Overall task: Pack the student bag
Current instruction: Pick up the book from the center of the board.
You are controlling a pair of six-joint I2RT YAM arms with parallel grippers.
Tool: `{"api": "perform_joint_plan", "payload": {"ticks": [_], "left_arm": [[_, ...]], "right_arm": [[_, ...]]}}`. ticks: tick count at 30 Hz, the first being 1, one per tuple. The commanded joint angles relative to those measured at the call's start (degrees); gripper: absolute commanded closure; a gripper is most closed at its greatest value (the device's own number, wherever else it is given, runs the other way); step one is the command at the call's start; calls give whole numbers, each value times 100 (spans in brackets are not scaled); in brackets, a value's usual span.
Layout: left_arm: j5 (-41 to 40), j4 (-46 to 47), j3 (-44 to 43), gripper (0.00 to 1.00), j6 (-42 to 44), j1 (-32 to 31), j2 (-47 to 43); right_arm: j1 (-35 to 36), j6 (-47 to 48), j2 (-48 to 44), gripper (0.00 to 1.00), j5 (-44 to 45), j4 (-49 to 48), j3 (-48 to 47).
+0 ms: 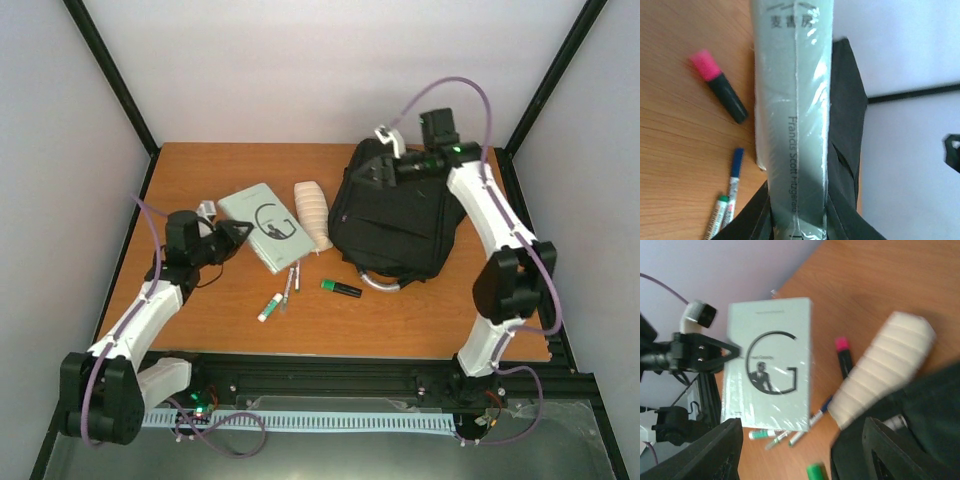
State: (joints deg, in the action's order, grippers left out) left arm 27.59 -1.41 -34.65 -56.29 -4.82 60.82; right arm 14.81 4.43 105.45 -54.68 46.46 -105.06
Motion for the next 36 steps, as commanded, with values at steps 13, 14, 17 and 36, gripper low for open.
{"api": "perform_joint_plan", "payload": {"ticks": [13, 14, 17, 36], "left_arm": [[1005, 3139, -1090, 99, 774, -1913, 1226], [1052, 3366, -1135, 99, 787, -1996, 1381], [1163, 3961, -1255, 99, 733, -2194, 1783], [2197, 5591, -2117, 99, 74, -2647, 3125]], "right_arm": [[-1639, 998, -2858, 20, -570, -781, 4525], [-1639, 1047, -2956, 17, -633, -846, 4650], [-1642, 1287, -3069, 16, -774, -679, 4626], [-1643, 2444, -2600, 13, -2668, 217, 4585]]}}
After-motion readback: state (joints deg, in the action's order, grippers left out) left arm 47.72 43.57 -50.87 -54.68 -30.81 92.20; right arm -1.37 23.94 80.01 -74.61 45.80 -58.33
